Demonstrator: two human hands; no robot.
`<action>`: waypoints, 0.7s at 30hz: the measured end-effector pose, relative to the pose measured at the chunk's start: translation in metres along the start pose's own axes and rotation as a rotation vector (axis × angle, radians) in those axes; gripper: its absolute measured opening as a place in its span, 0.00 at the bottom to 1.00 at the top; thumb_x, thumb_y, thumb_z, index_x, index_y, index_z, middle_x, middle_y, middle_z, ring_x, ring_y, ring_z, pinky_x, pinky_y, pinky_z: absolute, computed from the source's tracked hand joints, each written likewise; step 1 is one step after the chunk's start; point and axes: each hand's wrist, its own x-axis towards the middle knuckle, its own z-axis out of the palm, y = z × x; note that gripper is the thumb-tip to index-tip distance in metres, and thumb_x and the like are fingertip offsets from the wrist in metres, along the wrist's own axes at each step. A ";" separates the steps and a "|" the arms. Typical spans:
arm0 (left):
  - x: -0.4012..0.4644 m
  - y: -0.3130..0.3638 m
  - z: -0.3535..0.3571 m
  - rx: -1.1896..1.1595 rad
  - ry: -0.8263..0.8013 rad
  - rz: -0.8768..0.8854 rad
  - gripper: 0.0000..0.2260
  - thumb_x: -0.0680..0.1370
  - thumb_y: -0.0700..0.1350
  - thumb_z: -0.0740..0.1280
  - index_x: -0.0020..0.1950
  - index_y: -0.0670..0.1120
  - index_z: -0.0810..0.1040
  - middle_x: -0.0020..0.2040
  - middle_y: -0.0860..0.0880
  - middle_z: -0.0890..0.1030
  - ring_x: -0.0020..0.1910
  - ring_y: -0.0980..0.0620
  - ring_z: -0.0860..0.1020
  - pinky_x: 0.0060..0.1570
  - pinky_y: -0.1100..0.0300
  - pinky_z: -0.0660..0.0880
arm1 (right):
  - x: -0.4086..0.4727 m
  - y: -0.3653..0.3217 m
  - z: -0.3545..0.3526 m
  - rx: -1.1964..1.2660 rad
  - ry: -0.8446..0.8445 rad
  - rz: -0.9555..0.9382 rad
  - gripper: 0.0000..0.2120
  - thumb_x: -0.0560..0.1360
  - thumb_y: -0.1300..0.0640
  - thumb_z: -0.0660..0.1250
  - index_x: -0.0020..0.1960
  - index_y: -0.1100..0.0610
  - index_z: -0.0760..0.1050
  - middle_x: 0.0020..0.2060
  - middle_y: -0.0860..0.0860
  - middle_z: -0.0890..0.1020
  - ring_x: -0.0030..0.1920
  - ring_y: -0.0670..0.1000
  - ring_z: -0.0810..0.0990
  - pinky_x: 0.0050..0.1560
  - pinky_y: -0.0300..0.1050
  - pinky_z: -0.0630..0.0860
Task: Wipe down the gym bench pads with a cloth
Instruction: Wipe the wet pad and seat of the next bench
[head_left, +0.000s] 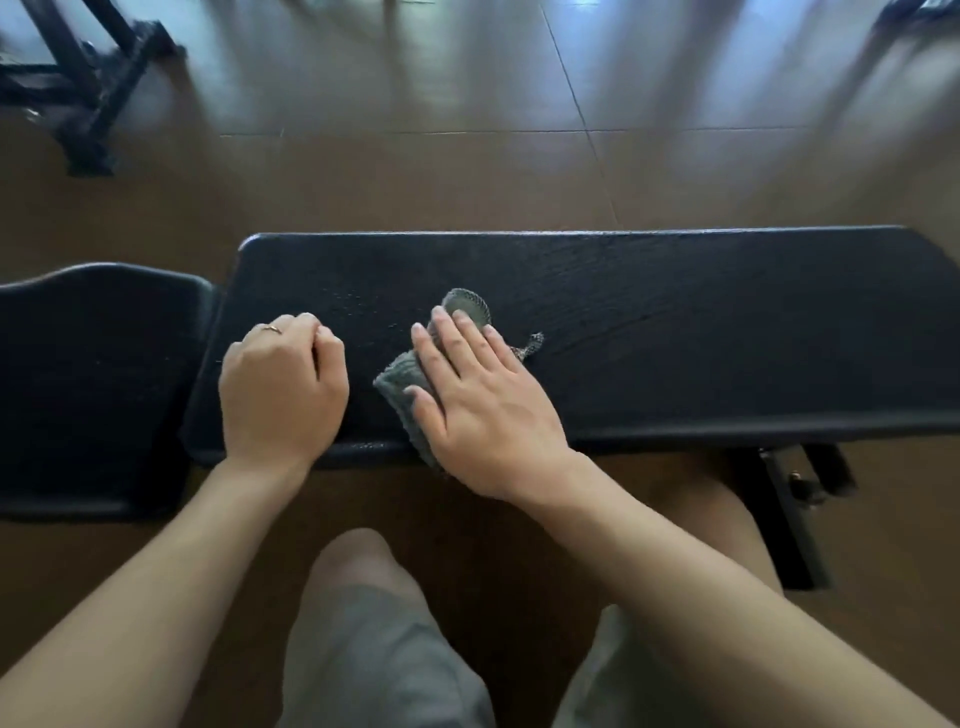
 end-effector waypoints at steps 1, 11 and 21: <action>0.001 -0.003 -0.001 -0.002 -0.002 -0.008 0.14 0.81 0.46 0.53 0.37 0.45 0.68 0.35 0.48 0.71 0.36 0.46 0.68 0.41 0.52 0.65 | -0.010 0.007 -0.002 -0.017 -0.003 -0.024 0.30 0.84 0.42 0.43 0.83 0.50 0.47 0.83 0.50 0.48 0.82 0.48 0.43 0.81 0.49 0.41; -0.002 0.001 0.004 -0.017 -0.077 0.033 0.17 0.82 0.47 0.52 0.38 0.44 0.72 0.35 0.47 0.75 0.35 0.45 0.73 0.44 0.47 0.72 | 0.002 0.016 -0.002 -0.018 0.064 0.452 0.31 0.84 0.42 0.43 0.84 0.53 0.44 0.83 0.52 0.44 0.82 0.51 0.41 0.81 0.49 0.38; 0.000 -0.008 -0.003 -0.099 -0.118 0.115 0.15 0.82 0.47 0.53 0.38 0.46 0.71 0.35 0.48 0.74 0.35 0.47 0.72 0.43 0.48 0.74 | -0.005 0.006 0.001 -0.063 0.033 0.190 0.31 0.83 0.40 0.41 0.83 0.47 0.47 0.83 0.46 0.48 0.82 0.45 0.44 0.81 0.48 0.40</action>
